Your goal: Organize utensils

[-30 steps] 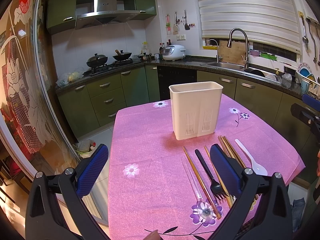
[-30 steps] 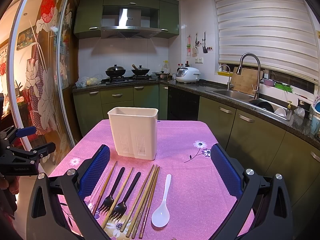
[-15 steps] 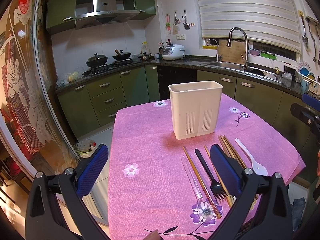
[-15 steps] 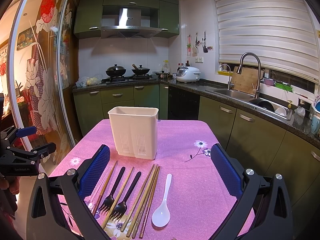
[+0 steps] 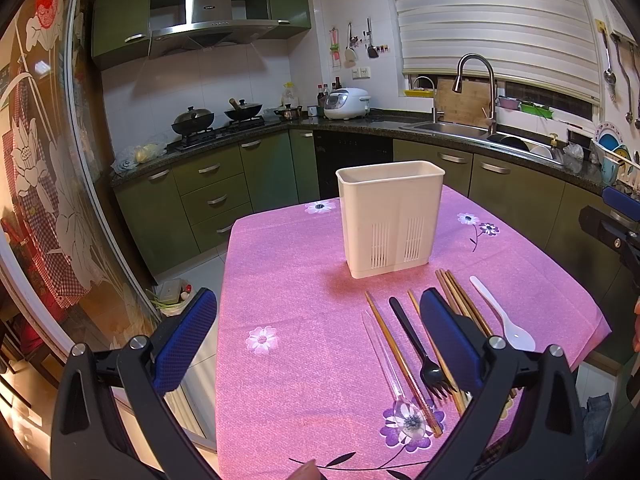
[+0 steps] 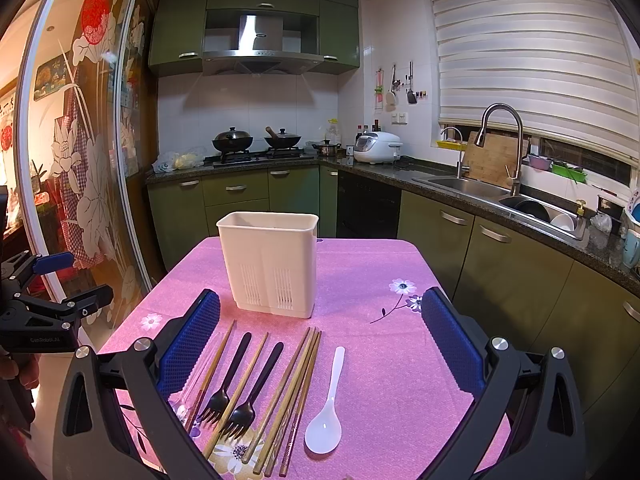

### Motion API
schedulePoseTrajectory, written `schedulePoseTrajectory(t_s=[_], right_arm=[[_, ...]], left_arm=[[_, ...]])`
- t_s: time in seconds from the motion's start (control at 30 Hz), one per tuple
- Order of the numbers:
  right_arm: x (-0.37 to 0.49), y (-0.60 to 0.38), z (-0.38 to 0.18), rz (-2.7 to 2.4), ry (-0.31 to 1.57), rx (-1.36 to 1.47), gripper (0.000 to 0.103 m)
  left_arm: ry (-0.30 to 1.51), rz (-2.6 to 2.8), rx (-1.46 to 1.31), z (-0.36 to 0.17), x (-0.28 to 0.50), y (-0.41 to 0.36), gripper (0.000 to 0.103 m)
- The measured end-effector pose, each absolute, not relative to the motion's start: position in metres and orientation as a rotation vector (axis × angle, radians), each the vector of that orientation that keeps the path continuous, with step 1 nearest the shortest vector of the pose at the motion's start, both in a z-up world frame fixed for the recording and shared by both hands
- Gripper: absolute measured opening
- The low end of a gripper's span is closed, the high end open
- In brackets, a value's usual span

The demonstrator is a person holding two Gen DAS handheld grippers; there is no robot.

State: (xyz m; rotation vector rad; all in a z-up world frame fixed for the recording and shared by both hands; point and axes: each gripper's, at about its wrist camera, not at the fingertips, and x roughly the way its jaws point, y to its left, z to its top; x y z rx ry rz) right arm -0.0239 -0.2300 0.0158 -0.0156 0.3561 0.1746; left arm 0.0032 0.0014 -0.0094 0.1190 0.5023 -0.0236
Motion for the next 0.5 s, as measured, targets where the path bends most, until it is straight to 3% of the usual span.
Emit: schedulePoseTrajectory(t_s=[0.5], right_arm=[[-0.016,-0.229,0.006,0.177,0.381,-0.011,0.099]], left_arm=[[0.525,-0.032,0.121,-0.028,0.001,-0.002,0.097]])
